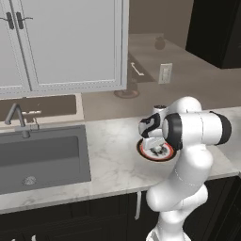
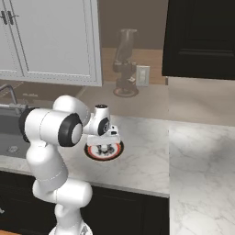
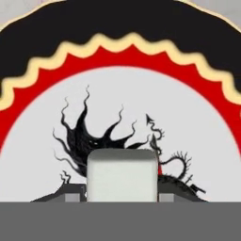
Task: Pick up the marshmallow and place it in the cup of hot chocolate on the dining counter.
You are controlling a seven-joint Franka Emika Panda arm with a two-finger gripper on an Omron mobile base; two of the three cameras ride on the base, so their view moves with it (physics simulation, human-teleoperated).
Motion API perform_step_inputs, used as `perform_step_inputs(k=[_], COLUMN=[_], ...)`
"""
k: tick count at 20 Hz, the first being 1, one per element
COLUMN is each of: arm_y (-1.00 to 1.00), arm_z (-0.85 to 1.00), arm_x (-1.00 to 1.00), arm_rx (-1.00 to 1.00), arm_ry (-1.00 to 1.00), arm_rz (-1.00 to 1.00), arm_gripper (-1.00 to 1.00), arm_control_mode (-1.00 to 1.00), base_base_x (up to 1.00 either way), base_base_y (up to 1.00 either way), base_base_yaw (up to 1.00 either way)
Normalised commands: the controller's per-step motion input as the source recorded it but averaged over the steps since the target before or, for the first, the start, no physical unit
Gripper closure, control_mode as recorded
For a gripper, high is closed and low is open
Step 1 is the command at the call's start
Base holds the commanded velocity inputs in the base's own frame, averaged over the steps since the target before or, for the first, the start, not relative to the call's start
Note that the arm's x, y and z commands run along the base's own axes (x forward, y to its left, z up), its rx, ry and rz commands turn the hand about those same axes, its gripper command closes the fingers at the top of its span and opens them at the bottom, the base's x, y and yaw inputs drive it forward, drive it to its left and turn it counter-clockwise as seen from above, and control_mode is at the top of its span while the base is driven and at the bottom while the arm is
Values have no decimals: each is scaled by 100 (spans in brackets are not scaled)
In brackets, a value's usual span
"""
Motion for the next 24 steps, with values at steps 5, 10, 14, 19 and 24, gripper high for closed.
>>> perform_step_inputs(k=[5, 10, 14, 19, 24], arm_y=[0, 0, 0, 5, 15], arm_z=[-2, 11, 94, 100, 100], arm_x=[-10, -11, -23, -16, -15], arm_rx=[0, 5, 8, 3, 0], arm_ry=[0, 0, -2, -5, 0], arm_rz=[0, 0, 0, -1, -7], arm_gripper=[100, 100, 100, 100, 100], arm_control_mode=[-100, -100, -100, -100, -100], base_base_x=[0, 0, 0, 0, 0], base_base_y=[0, 0, 0, 0, 0], base_base_yaw=[0, 0, 0, 0, 0])
